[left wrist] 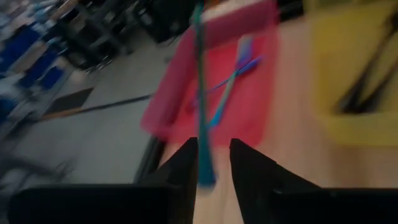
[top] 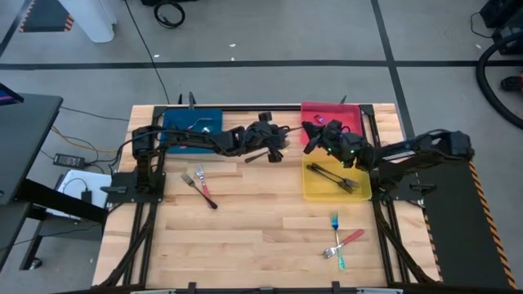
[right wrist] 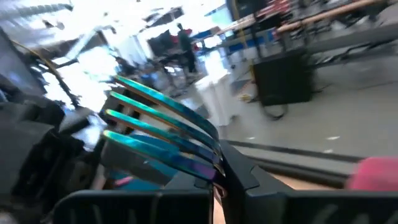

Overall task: Sort silverware by color (type)
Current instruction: Put the blue fork into the red bin

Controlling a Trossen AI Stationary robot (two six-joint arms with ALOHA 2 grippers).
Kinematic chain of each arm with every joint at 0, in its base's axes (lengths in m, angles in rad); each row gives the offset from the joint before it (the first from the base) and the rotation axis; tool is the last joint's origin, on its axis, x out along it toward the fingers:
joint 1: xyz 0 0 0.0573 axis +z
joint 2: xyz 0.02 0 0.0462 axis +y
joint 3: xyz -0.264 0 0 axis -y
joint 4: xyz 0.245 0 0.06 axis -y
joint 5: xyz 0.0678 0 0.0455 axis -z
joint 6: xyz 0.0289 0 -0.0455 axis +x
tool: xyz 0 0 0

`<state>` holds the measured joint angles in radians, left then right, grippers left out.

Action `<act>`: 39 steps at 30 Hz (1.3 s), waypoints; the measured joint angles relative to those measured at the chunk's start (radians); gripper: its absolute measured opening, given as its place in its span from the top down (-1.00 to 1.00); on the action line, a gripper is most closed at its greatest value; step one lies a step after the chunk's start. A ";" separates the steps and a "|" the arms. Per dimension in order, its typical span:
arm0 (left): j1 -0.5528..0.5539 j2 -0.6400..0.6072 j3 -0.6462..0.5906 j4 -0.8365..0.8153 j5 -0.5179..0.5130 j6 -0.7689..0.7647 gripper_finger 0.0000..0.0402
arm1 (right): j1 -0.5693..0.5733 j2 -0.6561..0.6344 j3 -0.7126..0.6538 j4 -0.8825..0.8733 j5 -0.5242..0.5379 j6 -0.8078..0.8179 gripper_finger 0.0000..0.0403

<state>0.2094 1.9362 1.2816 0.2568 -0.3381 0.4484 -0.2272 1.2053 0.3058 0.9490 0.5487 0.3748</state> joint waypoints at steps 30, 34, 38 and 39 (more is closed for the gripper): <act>-0.081 0.000 0.000 -0.423 -0.247 -0.109 0.48 | -0.216 -0.327 0.293 -1.447 0.198 -0.113 0.93; -0.085 0.000 0.000 -0.474 -0.247 -0.158 0.48 | -0.263 -0.250 0.348 -1.516 0.185 -0.115 0.93; -0.085 0.000 0.000 -0.473 -0.247 -0.178 0.48 | -0.298 -0.188 0.352 -1.510 0.158 -0.154 0.91; -0.087 0.000 0.000 -0.473 -0.247 -0.181 0.48 | -0.308 -0.172 0.352 -1.514 0.142 -0.169 0.90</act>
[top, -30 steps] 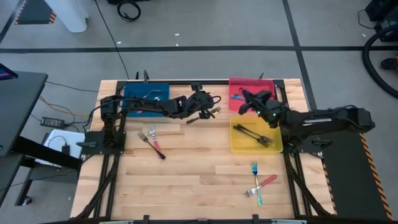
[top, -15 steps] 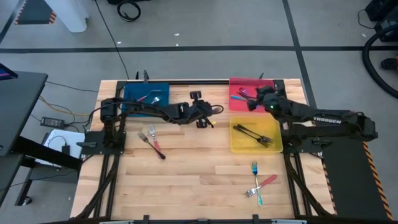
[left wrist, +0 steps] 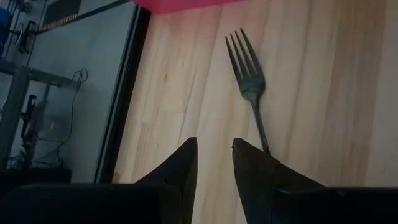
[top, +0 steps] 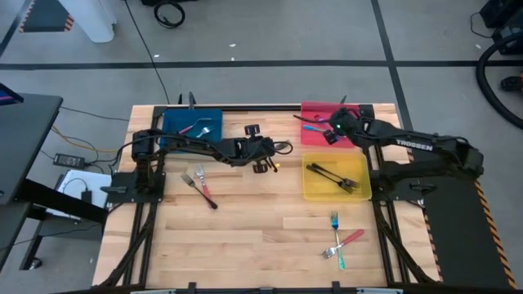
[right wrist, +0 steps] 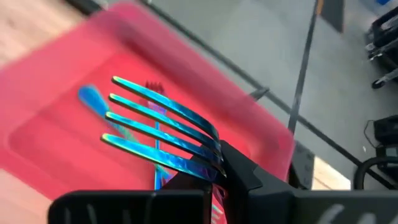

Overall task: Sort silverware by color (type)
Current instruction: Put the blue fork into the red bin

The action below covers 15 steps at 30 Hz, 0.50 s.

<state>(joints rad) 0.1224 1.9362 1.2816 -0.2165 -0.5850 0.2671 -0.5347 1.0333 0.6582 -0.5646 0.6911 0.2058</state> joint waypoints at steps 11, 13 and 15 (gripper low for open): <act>-0.003 0.000 0.000 0.001 0.000 -0.022 0.48 | -0.056 0.136 0.000 0.027 -0.057 -0.075 0.85; -0.003 0.000 0.000 0.000 0.001 -0.022 0.48 | -0.056 0.149 0.000 0.039 -0.057 -0.077 0.84; -0.003 0.000 0.000 0.000 0.004 -0.022 0.48 | -0.056 0.159 0.000 0.059 -0.056 -0.079 0.84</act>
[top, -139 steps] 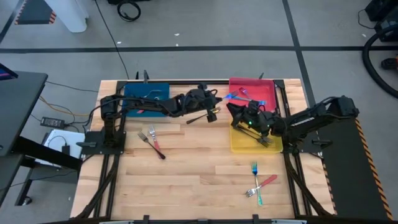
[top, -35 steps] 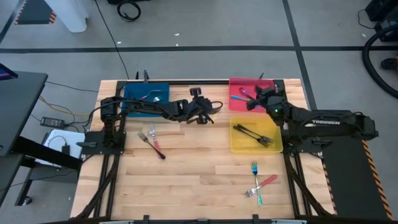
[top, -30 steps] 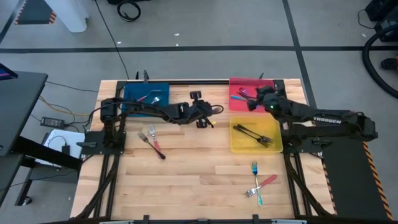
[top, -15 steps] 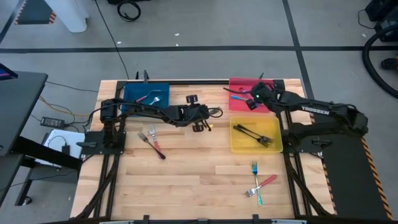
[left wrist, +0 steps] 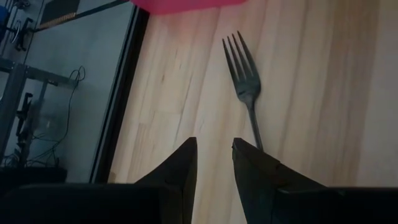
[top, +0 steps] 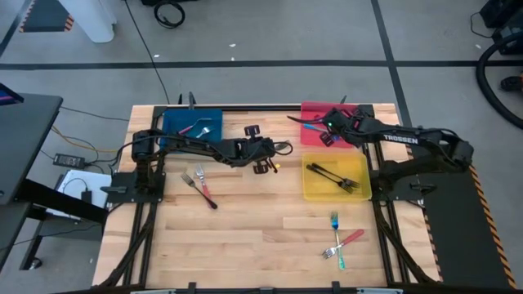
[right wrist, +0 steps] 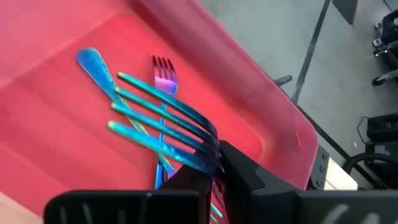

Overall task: Sort silverware by color (type)
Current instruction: Put the blue fork into the red bin

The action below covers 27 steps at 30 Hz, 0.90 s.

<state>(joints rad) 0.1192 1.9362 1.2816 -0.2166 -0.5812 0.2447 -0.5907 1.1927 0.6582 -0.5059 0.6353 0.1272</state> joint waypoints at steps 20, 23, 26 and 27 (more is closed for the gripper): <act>0.001 0.000 0.000 -0.031 0.003 -0.017 0.48 | 0.013 -0.001 0.000 0.028 0.028 0.008 0.84; 0.001 0.000 0.000 -0.032 0.003 -0.016 0.48 | 0.013 -0.001 -0.015 0.042 0.028 0.008 0.84; 0.001 0.000 0.000 -0.032 0.003 -0.016 0.48 | 0.013 -0.001 -0.030 0.049 0.023 0.005 0.84; 0.001 0.000 0.000 -0.032 0.003 -0.014 0.48 | 0.013 -0.001 -0.033 0.049 0.018 0.012 0.84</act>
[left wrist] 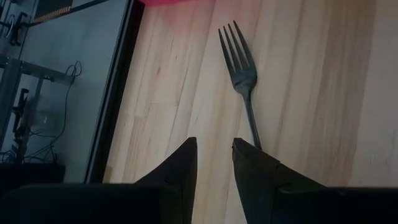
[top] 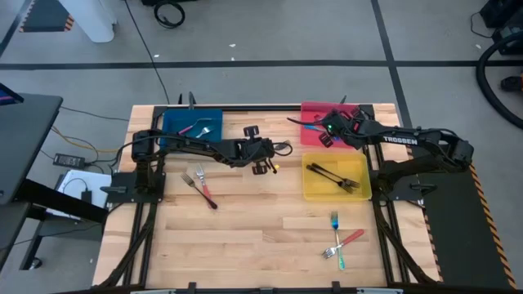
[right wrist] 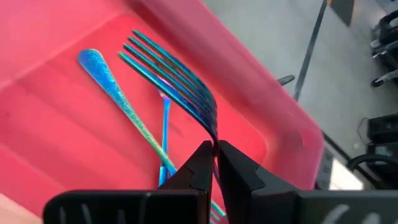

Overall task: Sort silverware by color (type)
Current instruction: Put the blue fork into the red bin, then put the red fork into the blue bin

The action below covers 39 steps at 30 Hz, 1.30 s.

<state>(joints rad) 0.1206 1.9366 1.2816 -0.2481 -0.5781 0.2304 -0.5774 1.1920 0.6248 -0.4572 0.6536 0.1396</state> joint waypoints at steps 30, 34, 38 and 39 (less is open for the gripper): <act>0.000 0.000 0.000 0.064 0.000 0.016 0.48 | -0.011 0.000 0.051 0.036 -0.080 -0.048 0.39; 0.000 0.000 0.000 0.064 0.000 0.017 0.48 | 0.001 0.000 0.122 -0.019 -0.082 -0.050 0.39; 0.000 0.000 0.000 0.064 0.000 0.017 0.48 | 0.023 -0.001 0.221 -0.190 -0.191 0.055 0.40; 0.000 0.000 0.000 0.063 0.000 0.017 0.48 | 0.028 -0.001 0.246 -0.248 -0.256 0.080 0.40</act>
<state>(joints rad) 0.1204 1.9369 1.2812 -0.1852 -0.5781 0.2473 -0.5490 1.1912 0.8703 -0.7048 0.3974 0.2195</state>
